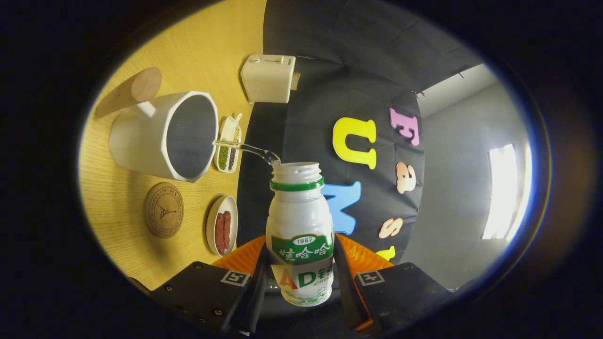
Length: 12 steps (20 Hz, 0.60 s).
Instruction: Take the bottle from table, then pour the juice into the cup, finally place the bottle on the coaster
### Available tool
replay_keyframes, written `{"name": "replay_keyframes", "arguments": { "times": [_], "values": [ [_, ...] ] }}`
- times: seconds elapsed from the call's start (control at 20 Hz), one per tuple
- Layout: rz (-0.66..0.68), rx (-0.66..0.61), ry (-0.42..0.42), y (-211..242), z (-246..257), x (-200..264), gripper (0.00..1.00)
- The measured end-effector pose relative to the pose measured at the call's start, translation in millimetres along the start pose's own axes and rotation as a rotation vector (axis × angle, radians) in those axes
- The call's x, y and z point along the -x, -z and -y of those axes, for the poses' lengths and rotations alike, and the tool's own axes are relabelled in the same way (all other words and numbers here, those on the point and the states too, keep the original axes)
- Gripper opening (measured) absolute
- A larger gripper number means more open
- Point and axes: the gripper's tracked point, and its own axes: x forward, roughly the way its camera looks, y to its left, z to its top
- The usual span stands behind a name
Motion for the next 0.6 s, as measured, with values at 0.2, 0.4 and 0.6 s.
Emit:
{"name": "replay_keyframes", "arguments": {
  "times": [0.2,0.4,0.6],
  "values": [
    [0.000,-0.004,-0.002,-0.4,-0.1,0.3,0.68],
    [0.003,0.004,0.001,-0.7,1.6,0.4,0.68],
    [0.003,0.010,0.001,-0.5,2.4,1.2,0.68]
  ]
}}
